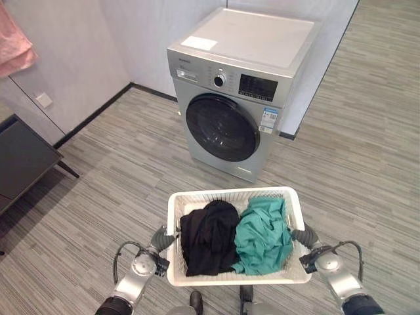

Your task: Grab the laundry basket,head to the washer,open it,put in the laundry and shut it.

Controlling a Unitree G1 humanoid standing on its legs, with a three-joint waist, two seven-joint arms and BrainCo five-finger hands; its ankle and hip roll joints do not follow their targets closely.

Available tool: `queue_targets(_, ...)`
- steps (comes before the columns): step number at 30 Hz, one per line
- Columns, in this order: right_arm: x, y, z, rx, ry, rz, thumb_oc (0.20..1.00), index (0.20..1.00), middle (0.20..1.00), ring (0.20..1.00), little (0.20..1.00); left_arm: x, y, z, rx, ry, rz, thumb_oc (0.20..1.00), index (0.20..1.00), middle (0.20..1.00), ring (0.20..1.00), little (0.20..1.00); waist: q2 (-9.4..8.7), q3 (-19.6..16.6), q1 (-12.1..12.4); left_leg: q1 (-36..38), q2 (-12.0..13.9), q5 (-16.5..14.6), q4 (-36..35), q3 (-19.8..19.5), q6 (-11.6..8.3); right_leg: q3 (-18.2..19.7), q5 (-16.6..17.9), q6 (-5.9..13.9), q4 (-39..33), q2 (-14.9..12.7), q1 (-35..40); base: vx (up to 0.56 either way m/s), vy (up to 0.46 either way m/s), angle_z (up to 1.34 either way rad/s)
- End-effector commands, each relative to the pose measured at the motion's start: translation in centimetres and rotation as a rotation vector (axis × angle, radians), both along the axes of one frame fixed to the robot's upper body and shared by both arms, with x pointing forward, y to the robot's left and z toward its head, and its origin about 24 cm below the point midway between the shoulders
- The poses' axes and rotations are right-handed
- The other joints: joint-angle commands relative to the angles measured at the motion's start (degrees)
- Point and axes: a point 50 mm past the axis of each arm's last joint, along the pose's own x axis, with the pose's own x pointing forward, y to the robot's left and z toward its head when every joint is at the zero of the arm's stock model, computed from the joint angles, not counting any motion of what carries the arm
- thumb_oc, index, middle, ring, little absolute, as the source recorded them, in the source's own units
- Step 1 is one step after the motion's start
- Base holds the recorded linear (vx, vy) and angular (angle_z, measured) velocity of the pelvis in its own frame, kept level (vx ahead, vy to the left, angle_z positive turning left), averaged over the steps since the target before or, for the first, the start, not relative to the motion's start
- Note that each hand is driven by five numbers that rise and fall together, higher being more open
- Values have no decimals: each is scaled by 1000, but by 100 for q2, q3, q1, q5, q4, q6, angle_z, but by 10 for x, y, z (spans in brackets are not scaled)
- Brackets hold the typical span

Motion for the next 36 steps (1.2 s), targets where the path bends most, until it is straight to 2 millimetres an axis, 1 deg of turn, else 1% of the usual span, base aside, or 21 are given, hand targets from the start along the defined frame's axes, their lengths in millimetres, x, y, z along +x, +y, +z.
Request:
queue_targets(1,17,-26,35,-106,-150,-35,200,200,200,200,200,23,28,38,68,-181,32,200,200,200,200,200,-222,-262,61,-656,-96,-507,751,-115,133,-59,-590,625,52,-723,497,93,222,-7)
queue_targets(4,13,-23,30,-85,-134,-39,200,200,200,200,200,24,29,39,86,-179,17,200,200,200,200,200,-209,-273,50,-525,-182,-507,658,-166,267,-7,-697,635,736,-839,313,110,199,-1)
queue_targets(6,8,-18,21,-57,-109,-48,200,200,200,200,200,25,29,41,116,-178,-1,200,200,200,200,200,-170,-223,-26,-365,-209,-473,532,-249,351,150,-790,614,1587,-701,-6,120,181,-1)
queue_targets(7,8,-18,21,-57,-109,-48,200,200,200,200,200,25,29,41,116,-178,-1,200,200,200,200,200,-174,-225,-22,-365,-211,-471,528,-245,351,155,-799,614,1603,-704,-17,97,152,1)
queue_targets(8,9,-15,20,-51,-108,-41,200,200,200,200,200,26,30,41,120,-178,3,200,200,200,200,200,-127,-158,-65,-265,-207,-460,463,-236,380,126,-740,617,2016,-603,-295,157,179,3)
queue_targets(9,7,-9,15,-27,-96,-36,200,200,200,200,200,27,26,42,120,-180,-6,200,200,200,200,200,-98,-101,-184,-34,-280,-448,277,-272,416,78,-772,561,2267,-213,-749,240,214,-10)
queue_targets(11,6,-10,13,-22,-89,-41,200,200,200,200,200,27,26,42,116,-180,-5,200,200,200,200,200,-82,-76,-222,124,-323,-461,132,-297,419,47,-798,546,2219,-21,-929,251,103,-27)
queue_targets(13,3,-9,9,-11,-78,-51,200,200,200,200,200,26,25,42,110,-180,-5,200,200,200,200,200,-106,-88,-320,550,-451,-630,-164,-292,419,-320,-553,464,1322,170,-1125,382,43,-18)
queue_targets(15,-1,-10,4,-2,-61,-66,200,200,200,200,200,28,22,40,118,-175,-8,200,200,200,200,200,-110,-65,-477,805,-468,-875,-120,-428,399,-120,-318,548,864,307,-1455,394,-24,-7)
queue_targets(17,-5,-11,2,-2,-50,-72,200,200,200,200,200,31,19,38,125,-170,-11,200,200,200,200,200,-134,-79,-559,1065,-470,-1068,-108,-537,373,-33,-101,622,532,350,-1616,422,-73,32)
queue_targets(20,-11,-14,-2,-7,-32,-84,200,200,200,200,200,31,12,33,118,-151,-30,200,200,200,200,200,-100,-298,-628,1383,-373,-1323,26,-577,287,-499,14,525,459,284,-1379,498,-168,35)
queue_targets(21,-21,-24,-9,-15,3,-126,200,200,200,200,200,36,0,30,111,-141,-60,200,200,200,200,200,-11,-407,-793,779,92,-470,1881,-308,-272,-476,-163,220,673,404,-898,625,-371,119)
queue_targets(23,-23,-26,-9,-7,2,-143,200,200,200,200,200,37,2,32,91,-147,-37,200,200,200,200,200,-116,-282,-706,-160,323,319,3806,-323,-380,-481,-269,-66,604,438,-517,336,-326,126)
queue_targets(24,-20,-22,-11,-3,2,-134,200,200,200,200,200,38,0,34,82,-156,-33,200,200,200,200,200,-155,-203,-619,-493,232,380,4348,-454,-315,-365,-313,-169,549,485,-372,149,-187,-44)
queue_targets(26,-21,-18,-15,-9,30,-114,200,200,200,200,200,39,-2,34,80,-157,-35,200,200,200,200,200,-238,-153,-507,-927,227,249,4616,-487,-156,-138,-432,-234,480,521,-83,257,-86,-133)
queue_targets(28,-25,-7,-29,15,93,-79,200,200,200,200,200,37,-1,33,66,-163,-19,200,200,200,200,200,-304,-32,-258,-1168,489,83,3108,-673,-104,256,-665,-164,442,425,321,413,91,-79)
queue_targets(31,-26,7,-40,38,145,-24,200,200,200,200,200,34,1,30,60,-157,-5,200,200,200,200,200,-144,-41,-85,-988,461,446,1044,-1484,-268,777,-834,-117,415,493,494,275,152,-128)
queue_targets(32,-27,7,-40,37,146,-24,200,200,200,200,200,33,2,30,59,-157,-4,200,200,200,200,200,-147,-36,-78,-933,472,475,966,-1468,-273,789,-840,-123,422,494,503,213,189,-118)
queue_targets(33,-26,14,-44,35,171,15,200,200,200,200,200,32,1,28,61,-154,-4,200,200,200,200,200,3,6,1,-1006,416,763,566,-2248,-396,1229,-926,-108,453,557,560,226,212,-109)
queue_targets(35,-31,21,-51,36,209,63,200,200,200,200,200,29,-7,19,62,-114,-41,200,200,200,200,200,210,78,-140,-895,465,767,326,-2312,-525,1545,-1056,-51,471,515,582,217,301,-137)
queue_targets(36,-31,21,-50,35,209,63,200,200,200,200,200,29,-7,19,62,-114,-41,200,200,200,200,200,214,83,-129,-881,470,765,317,-2299,-524,1556,-1056,-51,468,516,589,109,338,-75)
